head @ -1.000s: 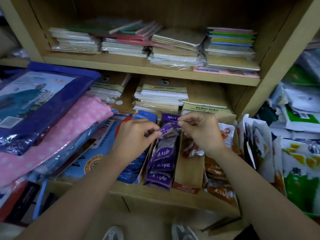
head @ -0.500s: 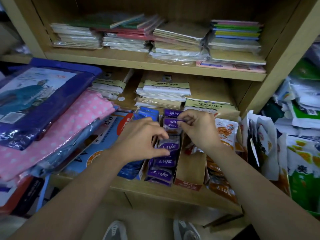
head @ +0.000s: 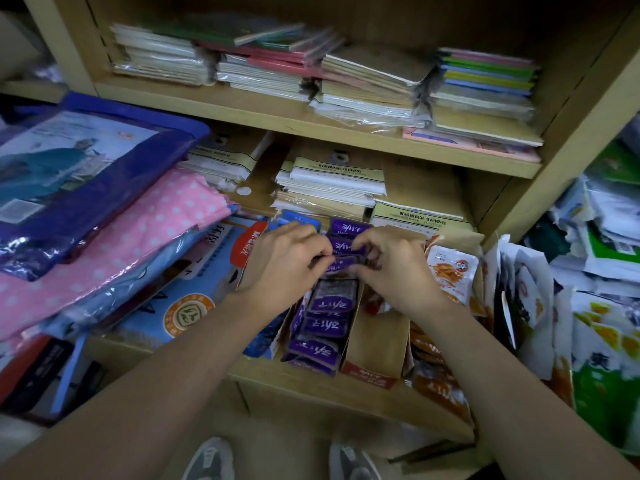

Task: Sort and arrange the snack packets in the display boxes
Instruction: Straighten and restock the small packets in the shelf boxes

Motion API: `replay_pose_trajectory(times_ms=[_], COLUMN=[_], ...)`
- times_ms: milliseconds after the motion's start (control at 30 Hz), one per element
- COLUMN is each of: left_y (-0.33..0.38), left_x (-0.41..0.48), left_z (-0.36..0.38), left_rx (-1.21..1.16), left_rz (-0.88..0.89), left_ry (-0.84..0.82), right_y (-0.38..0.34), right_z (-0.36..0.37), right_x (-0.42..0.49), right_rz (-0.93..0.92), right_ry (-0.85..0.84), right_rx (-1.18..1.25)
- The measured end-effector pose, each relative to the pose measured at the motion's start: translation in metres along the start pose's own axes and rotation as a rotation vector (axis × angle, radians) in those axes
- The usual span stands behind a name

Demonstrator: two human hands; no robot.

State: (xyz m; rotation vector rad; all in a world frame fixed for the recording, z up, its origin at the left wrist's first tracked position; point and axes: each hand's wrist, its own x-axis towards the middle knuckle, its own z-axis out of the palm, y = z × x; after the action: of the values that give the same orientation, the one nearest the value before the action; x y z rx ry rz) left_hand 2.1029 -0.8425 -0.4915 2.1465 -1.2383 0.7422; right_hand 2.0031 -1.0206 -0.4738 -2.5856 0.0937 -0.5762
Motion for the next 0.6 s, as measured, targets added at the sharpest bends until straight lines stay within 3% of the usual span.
replay_pose_trajectory(times_ms=[100, 167, 267, 333, 467, 600], left_y=[0.002, -0.001, -0.005, -0.004, -0.005, -0.005], left_x=[0.001, -0.001, -0.010, -0.015, -0.017, -0.015], left_z=[-0.004, -0.010, -0.014, -0.011, -0.003, 0.001], left_rx=[-0.027, -0.078, 0.034, 0.104, 0.068, 0.002], left_rz=[0.052, 0.166, 0.277, 0.282, 0.295, 0.149], left_ry=[0.031, -0.133, -0.425, -0.478, -0.343, -0.109], right_y=[-0.001, 0.000, 0.000, 0.000, -0.001, -0.001], right_z=[0.003, 0.005, 0.005, 0.005, 0.002, -0.006], right_x=[0.003, 0.004, 0.005, 0.005, 0.002, -0.003], right_rz=[-0.009, -0.002, 0.045, 0.052, 0.022, 0.026], right_ry=[0.060, 0.088, 0.088, 0.080, 0.076, -0.038], right_rx=[-0.026, -0.031, -0.014, -0.011, 0.010, 0.090])
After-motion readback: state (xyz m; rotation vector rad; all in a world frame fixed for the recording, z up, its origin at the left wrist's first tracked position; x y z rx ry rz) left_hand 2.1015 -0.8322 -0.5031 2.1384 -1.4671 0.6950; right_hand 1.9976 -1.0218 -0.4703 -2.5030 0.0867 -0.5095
